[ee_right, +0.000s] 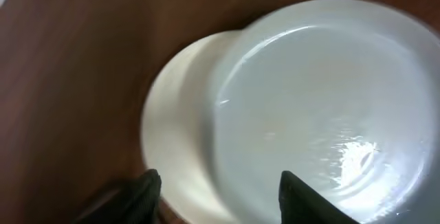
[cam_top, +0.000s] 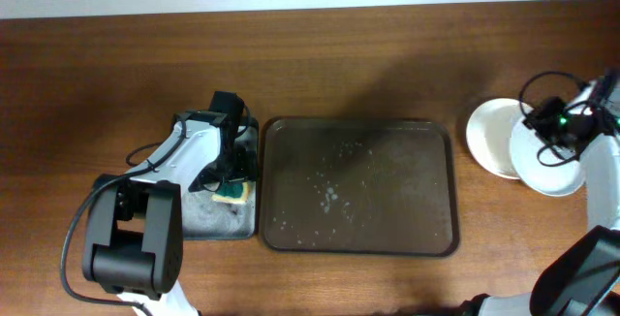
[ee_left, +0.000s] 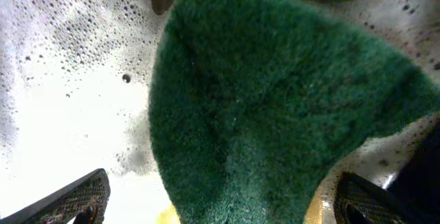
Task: Clean dirty plates on tray and stack at the side
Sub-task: 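Lift the last plate with right gripper and stack it on the side pile, then release the plate stack and lift the right gripper away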
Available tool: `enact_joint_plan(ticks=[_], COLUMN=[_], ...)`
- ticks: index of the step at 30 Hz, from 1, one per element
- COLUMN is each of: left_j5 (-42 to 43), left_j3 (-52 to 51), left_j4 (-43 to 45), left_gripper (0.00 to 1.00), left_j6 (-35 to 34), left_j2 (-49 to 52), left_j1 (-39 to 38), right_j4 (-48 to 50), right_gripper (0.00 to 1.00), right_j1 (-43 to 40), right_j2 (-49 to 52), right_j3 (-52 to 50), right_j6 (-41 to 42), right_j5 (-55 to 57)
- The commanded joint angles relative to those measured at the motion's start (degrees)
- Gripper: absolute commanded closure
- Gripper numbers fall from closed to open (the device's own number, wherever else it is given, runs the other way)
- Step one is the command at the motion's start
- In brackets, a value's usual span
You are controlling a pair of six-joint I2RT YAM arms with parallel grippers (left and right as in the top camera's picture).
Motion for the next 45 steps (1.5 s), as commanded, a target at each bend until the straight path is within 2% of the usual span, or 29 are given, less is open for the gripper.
enact_joint_plan(ticks=[1,4,7,10,15,20,21,22,28,31,36,38,39,40,41,45], left_j5=[0.00,0.02,0.04,0.04,0.04,0.04,0.07,0.07,0.07,0.07,0.07,0.07,0.07,0.07,0.07,0.04], left_j3=[0.83,0.83,0.81,0.81,0.81,0.81,0.81,0.81,0.81,0.81,0.81,0.81,0.81,0.81,0.81,0.81], left_j4=[0.26,0.00,-0.17,-0.28,-0.44,-0.46,-0.44,-0.46,-0.46,-0.44,-0.46,-0.46,-0.44,-0.44,-0.46,-0.48], left_gripper=[0.00,0.00,0.00,0.00,0.00,0.00,0.00,0.00,0.00,0.00,0.00,0.00,0.00,0.00,0.00,0.00], left_j6=[0.26,0.28,0.26,0.28,0.26,0.26,0.26,0.26,0.26,0.26,0.26,0.26,0.26,0.26,0.26,0.26], left_j2=[-5.03,-11.45,-12.50,-12.50,-12.50,-12.50,-12.50,-12.50,-12.50,-12.50,-12.50,-12.48,-12.50,-12.50,-12.50,-12.50], left_j1=[0.94,1.70,1.68,1.68,1.68,1.68,1.68,1.68,1.68,1.68,1.68,1.68,1.68,1.68,1.68,1.68], right_j4=[-1.11,-1.97,-0.94,-1.55,-1.36,-1.09,-1.07,-0.98,-1.68,-4.24,-2.54,-1.97,-1.97,-1.99,-2.10,-3.10], right_gripper=[0.44,0.45,0.49,0.51,0.57,0.87,0.95,0.96,0.96,0.96,0.96,0.96,0.94,0.83,0.76,0.60], right_j1=[1.55,1.38,1.40,1.38,1.46,1.44,1.46,1.44,1.55,2.82,13.94,17.57,18.86,19.56,19.85,19.80], right_j2=[0.11,0.11,0.42,2.47,10.43,13.25,13.25,13.22,12.55,10.12,9.62,9.68,9.68,9.68,9.68,9.68], right_j3=[0.96,0.92,0.81,0.81,0.81,0.81,0.81,0.81,2.78,7.74,11.87,11.85,11.85,11.85,11.85,11.80], right_j6=[-2.91,1.77,1.31,1.33,1.36,1.36,1.38,1.36,1.33,-1.16,-11.06,-11.34,-11.37,-11.34,-11.32,-11.32], right_j5=[5.84,18.27,18.16,22.75,22.05,20.63,20.50,19.43,16.83,16.24,16.57,20.17,20.20,20.15,20.11,20.11])
